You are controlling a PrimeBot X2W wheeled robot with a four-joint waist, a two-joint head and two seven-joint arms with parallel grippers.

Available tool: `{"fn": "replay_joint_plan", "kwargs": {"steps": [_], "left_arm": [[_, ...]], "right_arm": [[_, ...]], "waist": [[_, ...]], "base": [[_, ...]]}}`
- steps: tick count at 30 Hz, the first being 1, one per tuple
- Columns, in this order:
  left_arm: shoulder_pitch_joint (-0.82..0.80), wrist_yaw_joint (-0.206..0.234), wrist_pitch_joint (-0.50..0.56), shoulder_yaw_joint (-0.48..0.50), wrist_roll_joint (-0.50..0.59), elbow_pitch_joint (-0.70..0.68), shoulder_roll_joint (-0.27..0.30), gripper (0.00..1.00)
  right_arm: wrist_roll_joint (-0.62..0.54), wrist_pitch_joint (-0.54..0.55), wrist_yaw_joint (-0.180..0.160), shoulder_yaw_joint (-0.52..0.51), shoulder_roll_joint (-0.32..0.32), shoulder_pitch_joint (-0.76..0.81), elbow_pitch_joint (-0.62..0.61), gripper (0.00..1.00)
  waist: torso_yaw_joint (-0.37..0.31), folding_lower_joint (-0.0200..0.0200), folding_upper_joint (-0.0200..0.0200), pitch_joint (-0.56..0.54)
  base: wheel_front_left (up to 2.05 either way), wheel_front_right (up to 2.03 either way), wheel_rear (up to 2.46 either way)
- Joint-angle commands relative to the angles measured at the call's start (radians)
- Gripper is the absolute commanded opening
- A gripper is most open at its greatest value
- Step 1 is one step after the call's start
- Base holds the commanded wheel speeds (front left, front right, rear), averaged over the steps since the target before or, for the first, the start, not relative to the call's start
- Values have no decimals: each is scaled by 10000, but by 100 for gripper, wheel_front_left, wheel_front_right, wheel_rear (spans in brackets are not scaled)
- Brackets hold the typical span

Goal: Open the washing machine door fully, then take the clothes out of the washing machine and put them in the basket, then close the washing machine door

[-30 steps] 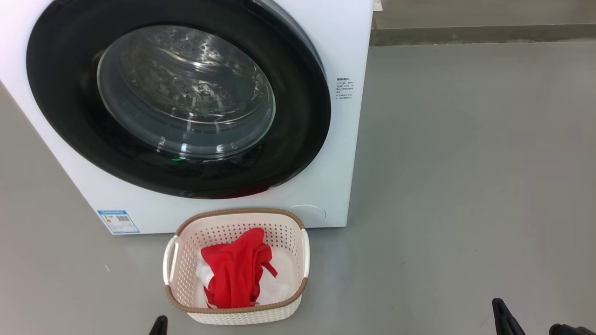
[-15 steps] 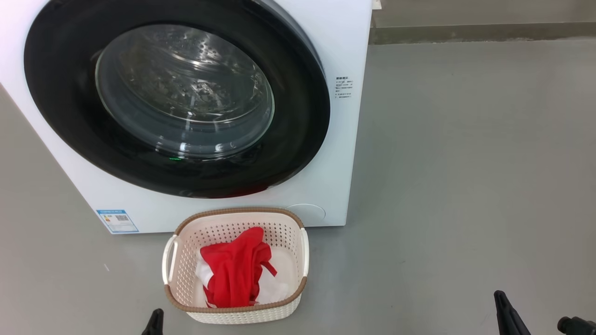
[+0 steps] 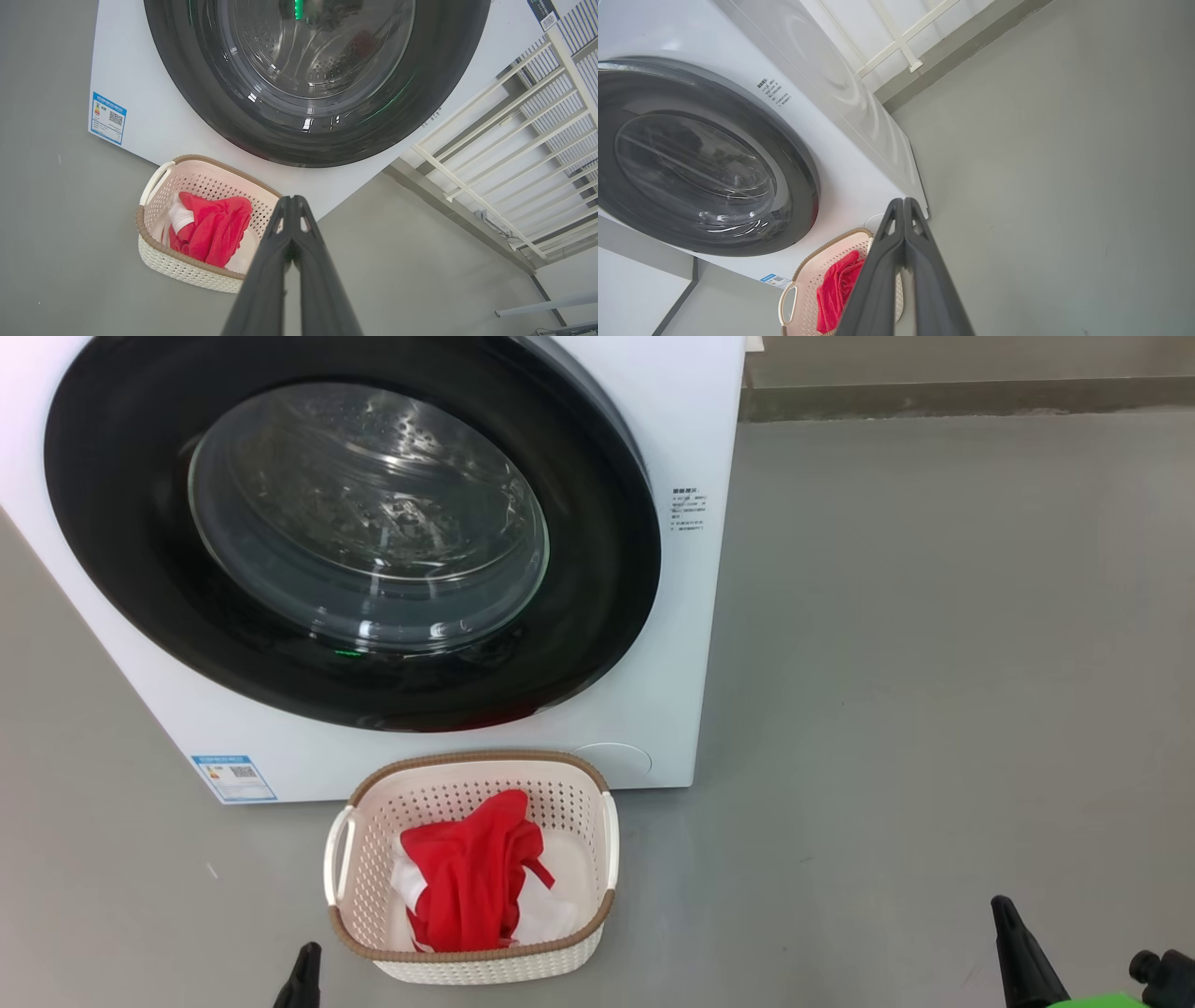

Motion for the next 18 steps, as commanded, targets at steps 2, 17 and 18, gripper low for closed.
{"fn": "replay_joint_plan", "kwargs": {"steps": [2, 17, 18], "left_arm": [[-426, -27, 78, 254, -410, -220, 56, 0], [-703, -35, 511, 429, -2006, -224, -13, 0], [-722, -36, 540, 440, -2113, -224, -18, 0]], "right_arm": [[433, 99, -3, 27, -151, -534, -297, 0], [1994, 542, -5, 21, -167, -884, -371, 0], [2098, 572, -5, 21, -168, -907, -376, 0]], "waist": [[-3, -1, 0, 6], [-22, -1, 0, 44], [-24, -1, 0, 46]], "base": [[0, 0, 0], [0, 0, 0], [0, 0, 0]]}}
